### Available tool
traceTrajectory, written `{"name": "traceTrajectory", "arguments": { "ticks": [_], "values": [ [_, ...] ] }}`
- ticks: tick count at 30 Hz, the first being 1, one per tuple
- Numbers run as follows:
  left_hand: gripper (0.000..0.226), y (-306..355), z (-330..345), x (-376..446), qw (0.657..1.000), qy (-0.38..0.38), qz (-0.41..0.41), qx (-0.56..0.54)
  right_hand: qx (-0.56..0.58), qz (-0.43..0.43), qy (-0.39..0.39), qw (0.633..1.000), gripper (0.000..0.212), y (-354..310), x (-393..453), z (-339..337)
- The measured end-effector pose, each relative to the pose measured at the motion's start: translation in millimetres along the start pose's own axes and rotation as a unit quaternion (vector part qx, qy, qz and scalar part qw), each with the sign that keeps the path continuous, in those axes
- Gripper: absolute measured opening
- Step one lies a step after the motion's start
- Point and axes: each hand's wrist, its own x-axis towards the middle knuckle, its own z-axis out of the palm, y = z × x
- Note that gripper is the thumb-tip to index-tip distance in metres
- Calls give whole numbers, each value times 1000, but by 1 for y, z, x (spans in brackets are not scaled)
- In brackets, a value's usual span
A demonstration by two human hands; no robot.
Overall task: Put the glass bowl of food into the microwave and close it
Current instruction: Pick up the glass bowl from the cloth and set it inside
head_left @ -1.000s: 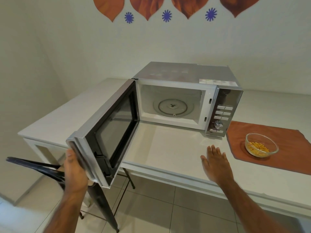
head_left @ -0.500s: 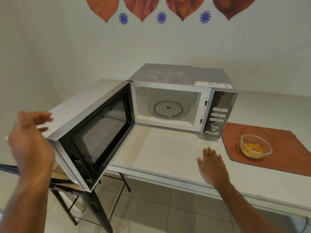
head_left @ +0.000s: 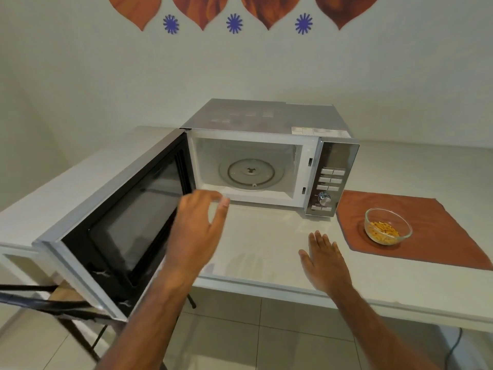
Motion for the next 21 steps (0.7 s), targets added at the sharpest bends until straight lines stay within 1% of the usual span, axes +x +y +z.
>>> {"name": "traceTrajectory", "arguments": {
  "ticks": [3, 6, 10, 13, 16, 18, 21],
  "values": [
    [44, -21, 46, 0, 1000, -26, -1, -8, 3, 3, 4, 1000, 73, -1, -1, 0],
    [43, -42, 88, 1, 999, -49, 16, 17, 1, 5, 10, 1000, 74, -2, -1, 0],
    [46, -68, 132, 3, 996, -85, 9, 32, 2, 10, 11, 1000, 75, -2, 0, 1],
    [57, -81, 155, 3, 989, -132, -2, 61, 5, 12, 12, 1000, 75, -2, -1, 2],
    [79, -91, 168, 2, 974, -199, -11, 109, 11, 9, 12, 1000, 75, -4, -2, 1],
    [92, -95, 174, 4, 965, -231, -8, 127, 12, 10, 14, 1000, 75, -3, -3, 0],
    [100, -99, 179, 6, 952, -258, 8, 168, 17, 12, 12, 1000, 75, -3, -3, 1]
  ]
}}
